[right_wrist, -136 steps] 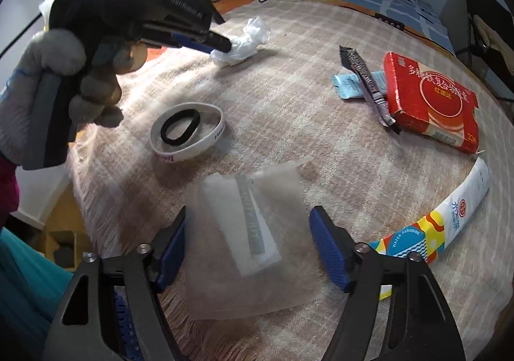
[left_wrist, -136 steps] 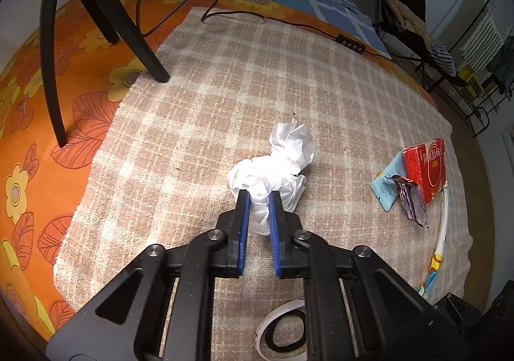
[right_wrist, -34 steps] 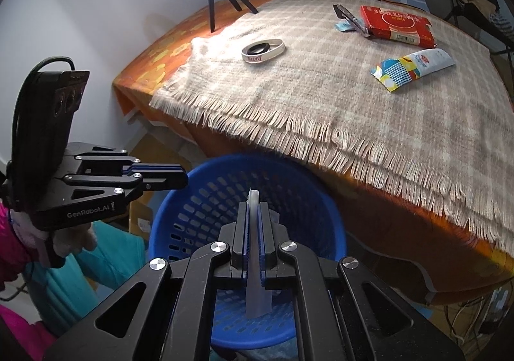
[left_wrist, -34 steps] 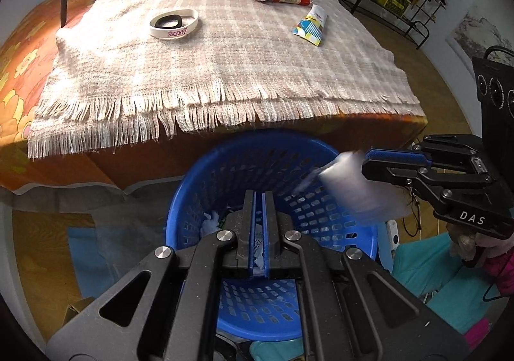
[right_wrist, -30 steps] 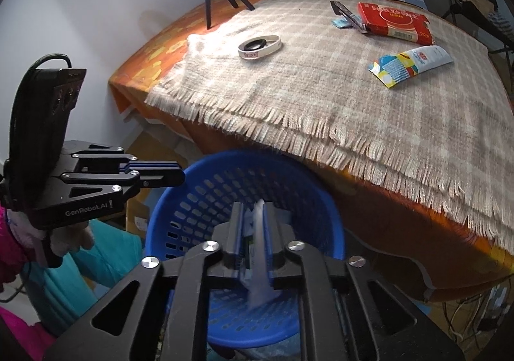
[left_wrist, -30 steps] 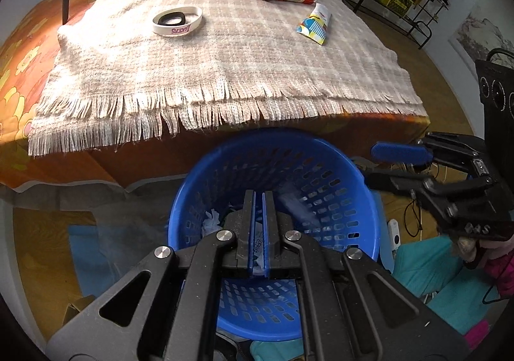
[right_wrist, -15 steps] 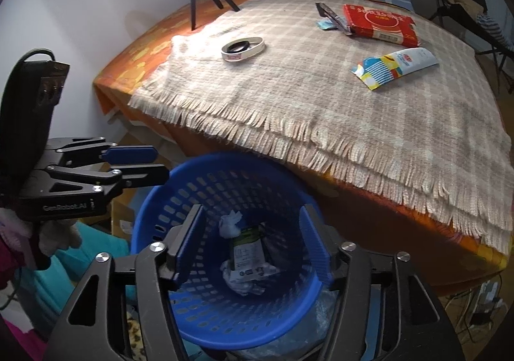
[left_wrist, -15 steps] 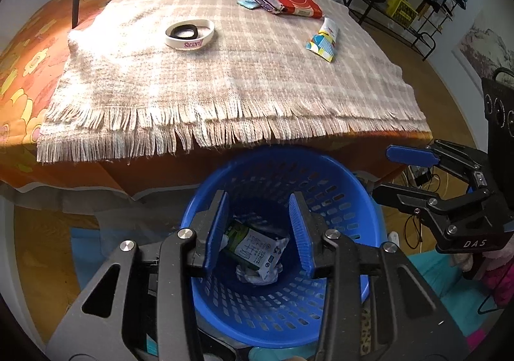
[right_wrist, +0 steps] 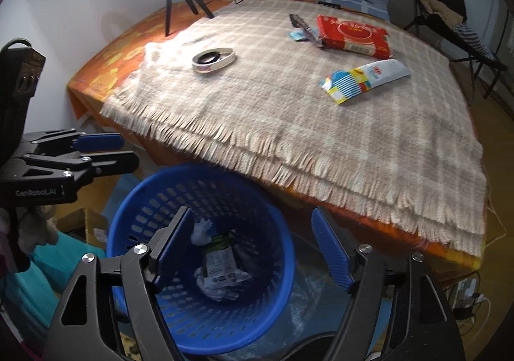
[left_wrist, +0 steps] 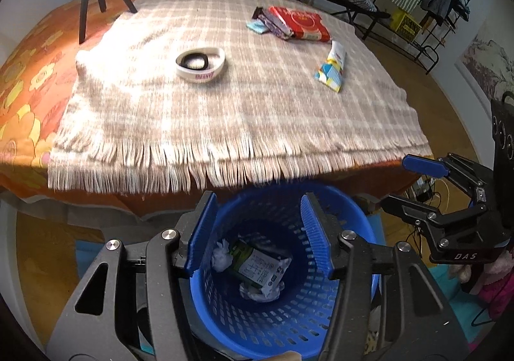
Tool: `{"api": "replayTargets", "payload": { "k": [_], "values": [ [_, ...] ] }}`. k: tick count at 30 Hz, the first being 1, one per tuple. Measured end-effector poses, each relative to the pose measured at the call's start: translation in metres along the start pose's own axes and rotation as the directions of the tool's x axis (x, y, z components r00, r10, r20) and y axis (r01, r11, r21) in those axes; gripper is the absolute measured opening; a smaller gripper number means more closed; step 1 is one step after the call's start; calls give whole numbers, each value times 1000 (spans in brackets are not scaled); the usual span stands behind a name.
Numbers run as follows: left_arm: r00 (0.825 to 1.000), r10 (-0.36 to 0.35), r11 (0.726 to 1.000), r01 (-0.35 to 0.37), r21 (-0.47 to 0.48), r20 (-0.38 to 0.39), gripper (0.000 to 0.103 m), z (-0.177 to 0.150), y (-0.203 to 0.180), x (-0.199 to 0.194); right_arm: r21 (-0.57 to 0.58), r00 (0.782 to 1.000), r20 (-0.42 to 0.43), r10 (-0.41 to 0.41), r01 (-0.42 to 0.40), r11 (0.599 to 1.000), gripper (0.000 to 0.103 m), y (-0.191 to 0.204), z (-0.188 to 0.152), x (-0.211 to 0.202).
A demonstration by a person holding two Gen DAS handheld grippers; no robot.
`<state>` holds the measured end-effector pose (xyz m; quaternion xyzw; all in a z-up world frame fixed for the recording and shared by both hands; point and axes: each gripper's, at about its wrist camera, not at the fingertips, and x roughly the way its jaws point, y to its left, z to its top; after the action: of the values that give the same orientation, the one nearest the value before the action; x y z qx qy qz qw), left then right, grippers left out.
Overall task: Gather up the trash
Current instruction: 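Move the left gripper to the tape roll while the right gripper approaches the white tube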
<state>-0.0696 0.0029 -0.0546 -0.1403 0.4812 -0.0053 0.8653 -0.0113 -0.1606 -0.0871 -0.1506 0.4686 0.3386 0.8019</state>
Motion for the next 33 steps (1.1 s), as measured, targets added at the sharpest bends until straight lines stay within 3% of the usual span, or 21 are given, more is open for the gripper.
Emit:
{"api": "replayTargets", "payload": {
  "k": [8, 23, 29, 31, 33],
  "values": [
    [1000, 9, 1000, -9, -3, 19, 56, 32, 5, 2, 32, 997, 6, -71, 71, 997, 76, -16, 22, -1],
    [999, 36, 991, -36, -131, -1, 55, 110, 57, 32, 253, 999, 49, 6, -18, 967, 76, -88, 82, 19],
    [999, 27, 979, -35, -199, -38, 35, 124, 82, 53, 311, 1000, 25, 8, -16, 950, 76, -112, 104, 36],
    [998, 25, 977, -35, -212, -50, 20, 128, 86, 60, 334, 1000, 17, 9, -14, 943, 76, -121, 111, 42],
    [998, 23, 975, -36, -218, -62, 15, 132, 88, 68, 356, 1000, 8, 12, -14, 934, 76, -127, 116, 49]
  ]
}}
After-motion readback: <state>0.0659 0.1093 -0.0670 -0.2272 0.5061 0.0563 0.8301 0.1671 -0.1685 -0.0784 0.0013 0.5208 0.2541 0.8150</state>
